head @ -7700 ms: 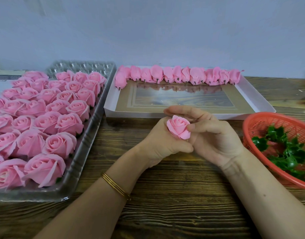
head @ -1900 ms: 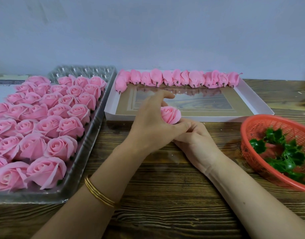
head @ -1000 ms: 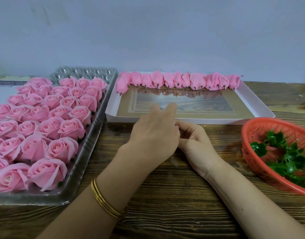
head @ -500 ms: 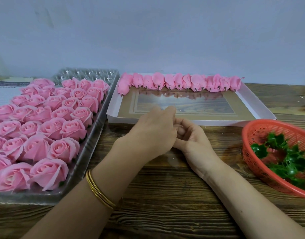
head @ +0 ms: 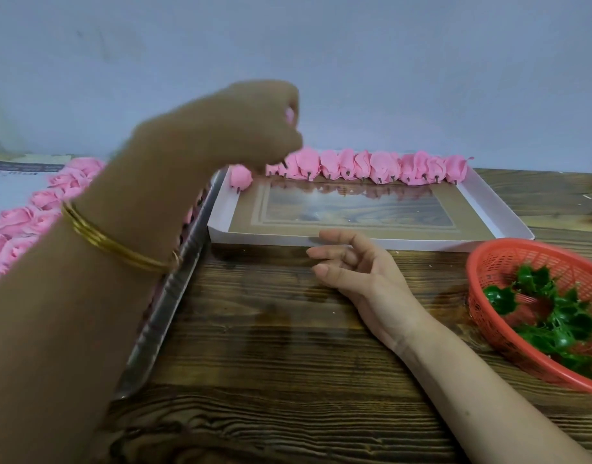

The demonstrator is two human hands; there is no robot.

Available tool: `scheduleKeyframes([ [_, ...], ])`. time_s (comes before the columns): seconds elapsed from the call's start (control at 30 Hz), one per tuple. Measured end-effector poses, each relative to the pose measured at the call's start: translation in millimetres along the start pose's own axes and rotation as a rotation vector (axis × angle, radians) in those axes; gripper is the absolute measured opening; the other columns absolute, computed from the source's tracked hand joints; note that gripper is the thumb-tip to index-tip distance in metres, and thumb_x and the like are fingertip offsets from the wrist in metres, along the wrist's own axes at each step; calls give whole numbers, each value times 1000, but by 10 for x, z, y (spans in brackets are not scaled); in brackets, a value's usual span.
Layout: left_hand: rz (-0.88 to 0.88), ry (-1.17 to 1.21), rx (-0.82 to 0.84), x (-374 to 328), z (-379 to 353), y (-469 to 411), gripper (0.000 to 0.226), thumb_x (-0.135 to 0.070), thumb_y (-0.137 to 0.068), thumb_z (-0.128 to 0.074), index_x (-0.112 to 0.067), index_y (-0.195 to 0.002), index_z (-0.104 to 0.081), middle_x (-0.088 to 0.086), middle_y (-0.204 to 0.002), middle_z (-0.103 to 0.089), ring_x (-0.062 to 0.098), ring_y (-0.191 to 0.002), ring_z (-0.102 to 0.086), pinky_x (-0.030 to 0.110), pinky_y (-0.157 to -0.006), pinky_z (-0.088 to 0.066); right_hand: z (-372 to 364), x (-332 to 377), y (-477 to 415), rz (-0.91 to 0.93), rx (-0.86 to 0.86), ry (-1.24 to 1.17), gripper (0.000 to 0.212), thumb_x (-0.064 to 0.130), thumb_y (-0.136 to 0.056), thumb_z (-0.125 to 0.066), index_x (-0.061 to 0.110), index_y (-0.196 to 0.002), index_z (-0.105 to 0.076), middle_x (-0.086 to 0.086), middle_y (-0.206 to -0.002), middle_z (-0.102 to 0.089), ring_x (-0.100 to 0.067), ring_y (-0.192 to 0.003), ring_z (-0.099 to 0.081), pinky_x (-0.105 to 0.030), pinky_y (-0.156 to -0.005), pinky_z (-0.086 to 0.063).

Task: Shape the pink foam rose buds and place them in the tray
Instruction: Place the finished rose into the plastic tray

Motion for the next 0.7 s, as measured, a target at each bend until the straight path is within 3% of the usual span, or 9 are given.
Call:
scheduleKeyframes([
  [0.1, 77, -3, -69, 322, 264, -252, 3, -10, -96, -52, -9, -93, -53, 9, -81, -57, 23, -62, -61, 35, -60, -56, -6, 0, 3, -10, 4, -2, 55, 10, -60, -75, 8, -113, -62, -10, -98, -71, -13, -80, -64, -25, -78, -53],
  [0.33, 293, -62, -182, 1269, 594, -683, 5, -6, -95, -52, -2, -97, -53, 14, -81, -53, 25, -61, -57, 33, -48, -55, -6, -16, -11, -34, 9, 0, 46, 7, -64, -77, 10, -108, -65, -8, -98, -72, -16, -85, -66, -24, -75, -53],
  [0.47, 395, -220, -127, 1715, 629, -747, 18, 0, -94, -49, 13, -90, -60, 19, -76, -59, 28, -61, -58, 30, -39, -50, 5, -26, -18, -42, 7, -7, 44, 9, -66, -71, 10, -110, -66, -7, -98, -72, -16, -85, -66, -23, -73, -53],
  [0.63, 496, -295, 10, 2211, 519, -646, 26, 2, -94, -50, 11, -70, -58, 16, -62, -57, 27, -54, -55, 26, -50, -43, -10, -22, -19, -47, 22, -11, 47, 6, -65, -77, 8, -110, -65, -7, -98, -72, -16, -84, -65, -22, -73, -53],
  [0.7, 486, -329, 33, 2298, 469, -607, 18, 2, -93, -52, 12, -80, -60, 16, -64, -59, 27, -55, -56, 26, -52, -40, -10, -20, -19, -48, 24, -18, 45, 10, -65, -71, 8, -109, -65, -7, -98, -72, -16, -83, -66, -22, -72, -53],
])
Point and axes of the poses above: each hand's wrist, its own y-axis away from the middle knuckle, its own z-axis out of the back of the hand, x = y × z, the point moved 5 cm from there along -y, towards the middle knuckle
